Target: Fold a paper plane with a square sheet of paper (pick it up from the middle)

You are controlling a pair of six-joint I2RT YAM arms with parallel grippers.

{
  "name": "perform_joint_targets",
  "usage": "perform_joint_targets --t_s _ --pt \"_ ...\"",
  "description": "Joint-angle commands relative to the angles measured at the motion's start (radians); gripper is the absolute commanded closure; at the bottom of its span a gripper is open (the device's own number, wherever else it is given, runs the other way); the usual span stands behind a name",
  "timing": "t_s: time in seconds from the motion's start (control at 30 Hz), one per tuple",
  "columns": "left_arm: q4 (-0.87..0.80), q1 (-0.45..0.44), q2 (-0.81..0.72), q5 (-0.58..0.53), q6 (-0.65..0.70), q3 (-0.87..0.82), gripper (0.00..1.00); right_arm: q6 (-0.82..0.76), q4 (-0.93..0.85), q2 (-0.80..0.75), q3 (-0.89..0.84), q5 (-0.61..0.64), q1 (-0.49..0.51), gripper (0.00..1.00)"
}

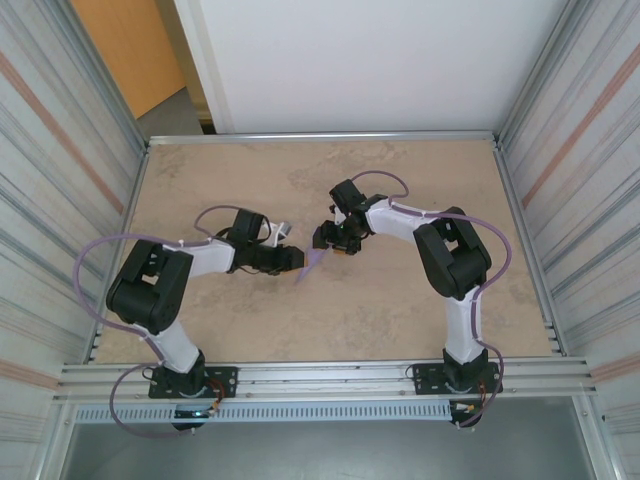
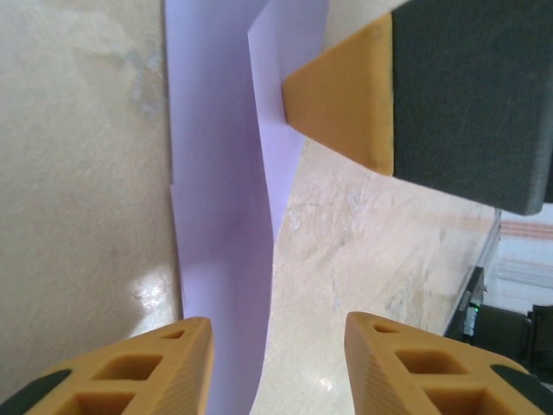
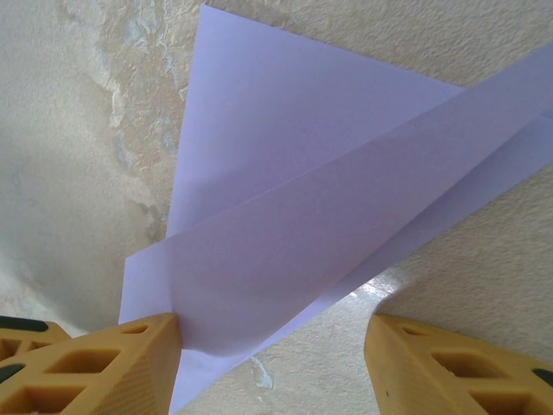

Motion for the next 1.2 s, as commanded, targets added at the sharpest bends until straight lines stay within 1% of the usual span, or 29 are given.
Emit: perform_joint_targets --t_s 0.0,0.2,0.33,0.43,0.83,1.0,1.17 --pt "-0.048 -0.007 -0.046 -0.081 0.005 -0.006 0.53 -0.008 -0.007 0.09 -0.014 0.083 0.004 0.4" --pt "-0.078 -0.052 -0.014 -0.118 0.013 0.025 0.51 -0.005 -0.013 0.093 -0.009 0.081 0.005 0.4" --pt "-0.028 -0.06 0.016 -0.084 0.0 0.025 0.52 -0.002 -0.018 0.099 -0.005 0.08 0.004 0.4" --pt "-0.045 -0.072 0.042 -0.089 0.011 0.045 0.53 -0.002 -0.02 0.102 -0.004 0.078 0.004 0.41" --pt "-0.082 -0.075 0.076 -0.142 0.026 0.051 0.57 -0.002 -0.03 0.112 0.001 0.079 0.0 0.41" --pt "-0.11 -0.075 0.088 -0.162 0.041 0.055 0.61 0.0 -0.034 0.114 0.004 0.081 -0.002 0.41" --pt "-0.117 -0.075 0.103 -0.172 0.043 0.055 0.67 -0.001 -0.042 0.125 0.006 0.083 -0.002 0.41"
